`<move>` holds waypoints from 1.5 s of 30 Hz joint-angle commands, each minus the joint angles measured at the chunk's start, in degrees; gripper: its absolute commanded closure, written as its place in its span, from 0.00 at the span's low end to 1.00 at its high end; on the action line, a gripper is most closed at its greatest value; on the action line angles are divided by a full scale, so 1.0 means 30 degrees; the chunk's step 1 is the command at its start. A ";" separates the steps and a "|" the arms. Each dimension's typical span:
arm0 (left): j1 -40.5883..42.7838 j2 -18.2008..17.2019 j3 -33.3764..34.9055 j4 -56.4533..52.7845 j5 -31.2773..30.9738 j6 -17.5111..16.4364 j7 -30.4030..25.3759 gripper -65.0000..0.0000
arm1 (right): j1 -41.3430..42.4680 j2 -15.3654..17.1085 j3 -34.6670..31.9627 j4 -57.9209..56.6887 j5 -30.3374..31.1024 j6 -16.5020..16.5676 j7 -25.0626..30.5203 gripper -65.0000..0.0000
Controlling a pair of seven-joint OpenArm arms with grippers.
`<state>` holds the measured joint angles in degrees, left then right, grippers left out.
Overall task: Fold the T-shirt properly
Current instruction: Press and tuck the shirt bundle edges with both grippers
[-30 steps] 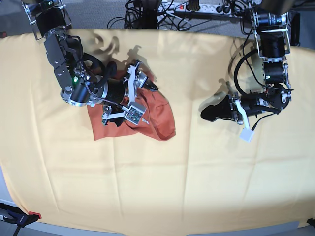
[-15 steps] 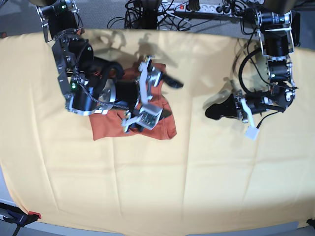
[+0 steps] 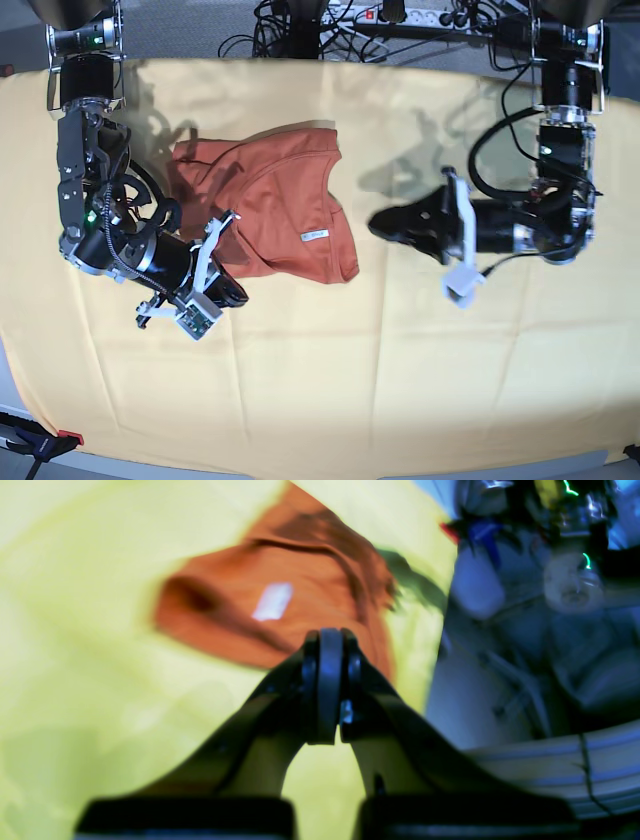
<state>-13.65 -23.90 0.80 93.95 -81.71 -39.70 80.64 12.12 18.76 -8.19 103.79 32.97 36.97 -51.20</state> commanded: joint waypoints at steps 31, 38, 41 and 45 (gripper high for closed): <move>-0.0430 0.2776 1.1300 0.0044 1.6859 -0.0099 -0.7184 1.00 | 0.4386 0.1450 -0.5049 -0.8327 0.0313 0.1010 -0.2688 1.00; -0.0838 0.2783 1.1300 -0.1115 2.0261 0.1137 -0.9275 1.00 | 0.4364 0.2994 -0.5042 -0.8218 0.4750 0.1010 -0.5421 1.00; -0.1668 0.2776 1.1300 -0.1676 2.1405 0.1960 -0.9697 1.00 | 0.4371 0.3483 -0.5034 -0.8218 0.5821 0.1010 -0.5617 1.00; -0.2987 0.2783 1.1300 -0.3016 2.2848 0.2798 -1.1030 1.00 | 0.4342 0.4233 -0.5042 -0.8218 0.8051 0.1010 -0.5996 1.00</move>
<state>-21.56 -15.27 34.96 84.60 -15.03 -32.01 45.71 23.64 30.65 -23.75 78.26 56.36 39.53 -69.65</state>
